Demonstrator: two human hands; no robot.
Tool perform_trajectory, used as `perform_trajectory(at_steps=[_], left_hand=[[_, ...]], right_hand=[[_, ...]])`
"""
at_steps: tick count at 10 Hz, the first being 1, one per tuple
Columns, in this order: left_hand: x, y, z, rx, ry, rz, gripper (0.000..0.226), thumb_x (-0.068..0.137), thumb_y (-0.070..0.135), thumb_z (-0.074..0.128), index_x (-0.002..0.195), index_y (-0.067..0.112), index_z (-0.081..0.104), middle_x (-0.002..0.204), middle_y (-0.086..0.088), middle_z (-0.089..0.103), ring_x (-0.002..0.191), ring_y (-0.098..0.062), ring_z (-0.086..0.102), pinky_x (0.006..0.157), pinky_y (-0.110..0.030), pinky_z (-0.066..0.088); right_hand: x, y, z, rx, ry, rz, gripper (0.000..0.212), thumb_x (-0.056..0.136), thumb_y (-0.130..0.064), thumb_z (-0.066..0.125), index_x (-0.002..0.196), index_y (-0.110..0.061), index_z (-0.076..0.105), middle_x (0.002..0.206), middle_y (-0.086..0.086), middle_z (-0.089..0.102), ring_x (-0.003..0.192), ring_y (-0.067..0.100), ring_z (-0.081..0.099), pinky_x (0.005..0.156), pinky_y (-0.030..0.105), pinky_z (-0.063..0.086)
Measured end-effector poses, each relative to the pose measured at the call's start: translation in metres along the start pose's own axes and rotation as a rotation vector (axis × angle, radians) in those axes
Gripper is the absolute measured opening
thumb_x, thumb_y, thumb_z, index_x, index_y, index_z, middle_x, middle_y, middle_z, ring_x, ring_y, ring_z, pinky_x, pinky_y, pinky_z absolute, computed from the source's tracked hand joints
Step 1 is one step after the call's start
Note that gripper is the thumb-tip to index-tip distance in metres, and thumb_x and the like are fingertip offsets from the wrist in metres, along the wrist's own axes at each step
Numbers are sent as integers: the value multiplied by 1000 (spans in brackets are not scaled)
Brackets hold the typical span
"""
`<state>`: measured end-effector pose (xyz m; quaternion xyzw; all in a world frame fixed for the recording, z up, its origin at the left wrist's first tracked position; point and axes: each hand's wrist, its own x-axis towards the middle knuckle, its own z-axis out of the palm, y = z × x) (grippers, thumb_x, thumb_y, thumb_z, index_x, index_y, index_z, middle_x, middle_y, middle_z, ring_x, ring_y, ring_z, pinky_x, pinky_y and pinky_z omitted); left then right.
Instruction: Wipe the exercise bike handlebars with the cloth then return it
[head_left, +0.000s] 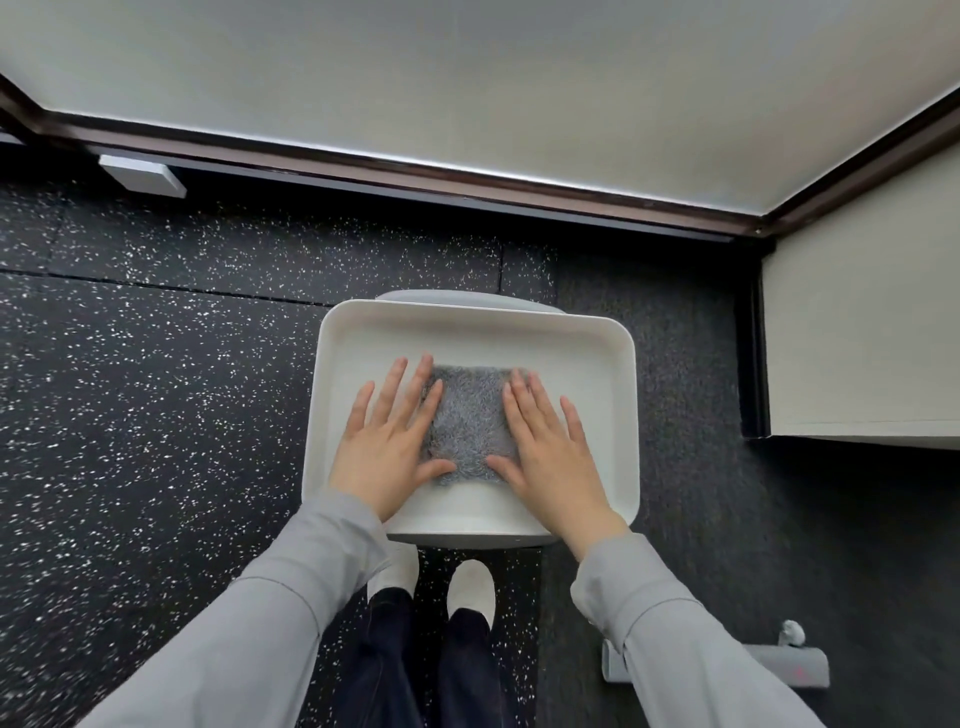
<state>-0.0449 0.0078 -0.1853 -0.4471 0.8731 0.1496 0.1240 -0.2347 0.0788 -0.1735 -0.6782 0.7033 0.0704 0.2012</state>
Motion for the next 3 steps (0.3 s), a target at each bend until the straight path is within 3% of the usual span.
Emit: perform_trajectory(at_steps=[1, 3], left_hand=[[5, -4, 1, 44, -95, 9, 96, 80, 72, 35, 143, 24, -19, 149, 6, -32, 137, -16, -29, 118, -44, -4], [-10, 5, -27, -11, -141, -57, 96, 82, 71, 32, 145, 20, -18, 154, 4, -26, 144, -17, -16, 119, -43, 1]], right_hand=[[2, 9, 1, -52, -126, -21, 86, 92, -59, 32, 147, -14, -15, 156, 1, -24, 140, 16, -27, 118, 41, -8], [-7, 0, -30, 75, -63, 36, 84, 93, -53, 38, 149, -13, -10, 161, 3, -11, 146, 16, -15, 118, 39, -5]])
